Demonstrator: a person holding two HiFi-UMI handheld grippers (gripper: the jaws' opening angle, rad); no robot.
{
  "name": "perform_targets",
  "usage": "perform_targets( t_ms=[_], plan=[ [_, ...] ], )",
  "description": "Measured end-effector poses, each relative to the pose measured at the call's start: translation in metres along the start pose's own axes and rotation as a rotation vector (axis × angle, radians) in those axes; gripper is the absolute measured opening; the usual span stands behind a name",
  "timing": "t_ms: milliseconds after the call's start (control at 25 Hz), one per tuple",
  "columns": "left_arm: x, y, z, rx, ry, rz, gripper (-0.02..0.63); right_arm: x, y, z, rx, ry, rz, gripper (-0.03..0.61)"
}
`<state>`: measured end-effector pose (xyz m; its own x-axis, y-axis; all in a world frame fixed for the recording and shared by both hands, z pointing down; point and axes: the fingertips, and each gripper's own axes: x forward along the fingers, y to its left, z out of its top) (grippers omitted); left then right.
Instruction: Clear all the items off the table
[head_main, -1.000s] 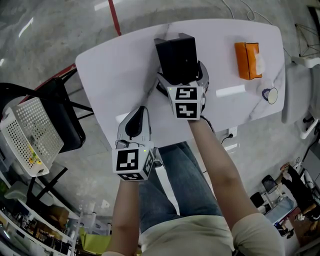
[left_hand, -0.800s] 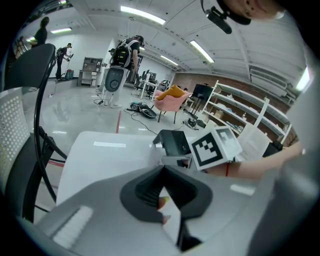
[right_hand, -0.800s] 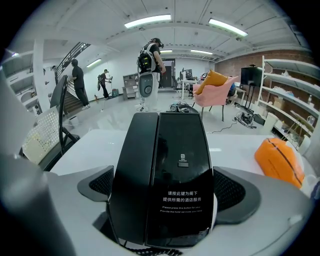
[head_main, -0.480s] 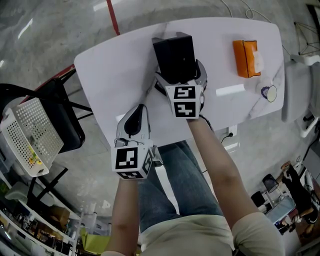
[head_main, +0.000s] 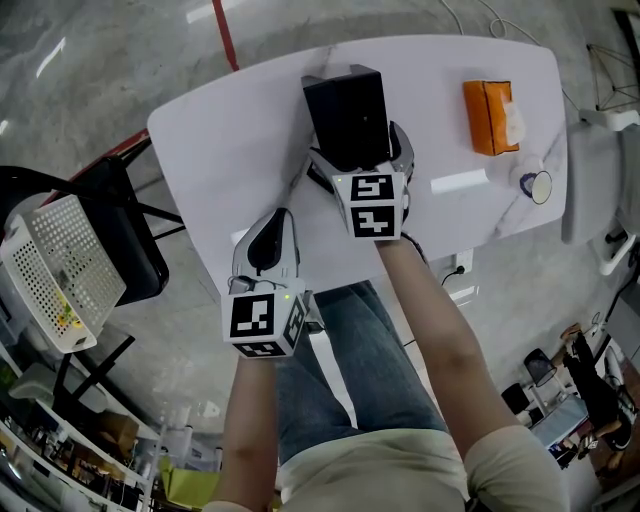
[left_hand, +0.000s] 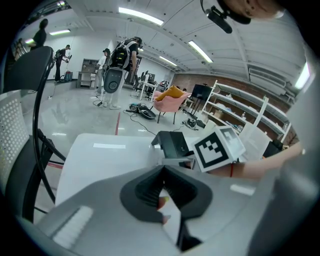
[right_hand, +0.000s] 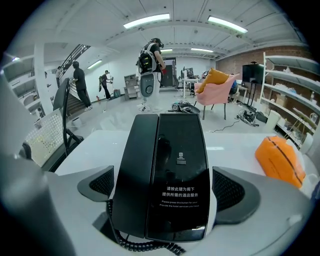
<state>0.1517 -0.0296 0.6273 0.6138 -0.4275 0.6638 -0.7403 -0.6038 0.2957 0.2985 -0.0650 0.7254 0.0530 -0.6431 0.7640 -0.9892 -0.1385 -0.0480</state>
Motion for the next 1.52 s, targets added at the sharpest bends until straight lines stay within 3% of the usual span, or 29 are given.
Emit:
perform_targets(
  t_ms=[360, 480, 560, 640, 680, 840, 1000, 1200, 1360, 1520],
  plan=[
    [0.036, 0.002, -0.002, -0.047, 0.035, -0.056, 0.011, -0.030, -0.007, -0.002, -0.006, -0.014, 0.194, 0.598],
    [0.058, -0.003, -0.001, -0.049, 0.068, -0.111, 0.109, -0.038, -0.013, -0.001, -0.020, -0.003, 0.299, 0.592],
    [0.071, -0.008, -0.002, -0.026, 0.084, -0.146, 0.122, -0.039, -0.018, -0.003, -0.045, 0.019, 0.372, 0.546],
    [0.084, -0.015, -0.003, -0.003, 0.104, -0.190, 0.167, -0.038, -0.023, -0.004, -0.070, 0.031, 0.439, 0.463],
    [0.090, -0.019, -0.004, 0.002, 0.116, -0.215, 0.194, -0.038, -0.025, -0.003, -0.074, 0.030, 0.470, 0.454],
    [0.112, -0.025, -0.006, -0.018, 0.151, -0.285, 0.272, -0.032, -0.032, 0.000, -0.037, 0.020, 0.590, 0.351],
    [0.134, -0.031, -0.005, -0.031, 0.182, -0.368, 0.332, -0.020, -0.036, 0.006, 0.005, 0.032, 0.671, 0.297],
    [0.151, -0.041, -0.010, 0.020, 0.246, -0.451, 0.351, -0.007, -0.036, 0.009, 0.062, 0.058, 0.745, 0.265],
    [0.161, -0.044, -0.013, 0.047, 0.275, -0.468, 0.351, 0.002, -0.036, 0.010, 0.077, 0.063, 0.767, 0.250],
    [0.164, -0.046, -0.015, 0.057, 0.296, -0.472, 0.268, 0.002, -0.032, 0.011, 0.090, 0.058, 0.799, 0.238]
  ],
)
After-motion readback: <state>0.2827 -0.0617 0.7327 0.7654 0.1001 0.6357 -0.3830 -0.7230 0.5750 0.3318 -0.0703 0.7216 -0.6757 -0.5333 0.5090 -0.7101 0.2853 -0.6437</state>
